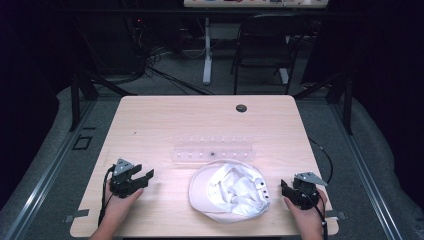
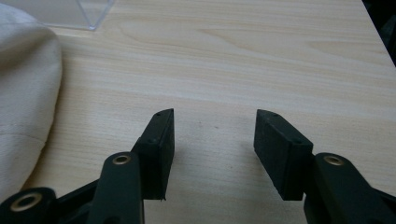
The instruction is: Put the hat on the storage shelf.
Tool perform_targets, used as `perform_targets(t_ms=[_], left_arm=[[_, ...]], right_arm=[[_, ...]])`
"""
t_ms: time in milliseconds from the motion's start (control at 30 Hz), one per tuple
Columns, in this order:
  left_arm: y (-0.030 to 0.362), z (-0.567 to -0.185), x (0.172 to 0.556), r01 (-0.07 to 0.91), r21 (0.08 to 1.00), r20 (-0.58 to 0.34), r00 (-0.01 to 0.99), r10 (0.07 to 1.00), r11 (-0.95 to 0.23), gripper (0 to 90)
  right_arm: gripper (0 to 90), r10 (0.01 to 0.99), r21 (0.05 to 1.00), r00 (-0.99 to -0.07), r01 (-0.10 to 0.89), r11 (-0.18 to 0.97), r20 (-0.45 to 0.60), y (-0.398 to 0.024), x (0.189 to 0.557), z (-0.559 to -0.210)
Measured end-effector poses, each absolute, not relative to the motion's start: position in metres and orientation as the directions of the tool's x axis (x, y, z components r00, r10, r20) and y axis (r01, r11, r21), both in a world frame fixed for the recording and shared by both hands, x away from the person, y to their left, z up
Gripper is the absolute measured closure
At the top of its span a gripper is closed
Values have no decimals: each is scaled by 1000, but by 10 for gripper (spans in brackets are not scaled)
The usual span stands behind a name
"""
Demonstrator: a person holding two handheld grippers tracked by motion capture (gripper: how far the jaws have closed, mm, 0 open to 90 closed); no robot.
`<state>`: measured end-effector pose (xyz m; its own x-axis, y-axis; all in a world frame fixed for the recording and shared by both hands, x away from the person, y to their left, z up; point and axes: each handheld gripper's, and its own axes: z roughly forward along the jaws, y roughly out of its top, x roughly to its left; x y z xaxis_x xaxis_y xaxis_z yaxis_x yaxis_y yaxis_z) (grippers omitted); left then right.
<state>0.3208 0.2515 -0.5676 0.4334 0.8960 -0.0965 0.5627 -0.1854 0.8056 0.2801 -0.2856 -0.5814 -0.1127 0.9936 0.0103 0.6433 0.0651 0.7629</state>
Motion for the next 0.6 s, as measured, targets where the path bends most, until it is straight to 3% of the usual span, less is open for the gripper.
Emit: perform_targets(t_ms=[467,600], left_arm=[[251,-566,320,590,781,-84,424,902,-204,448],[250,-566,320,582,791,-108,437,893,-189,449]], right_arm=[[501,977,755,-213,642,133,8,-273,279,-560],[501,972,732,-228,671,117,53,-274,284,-551]])
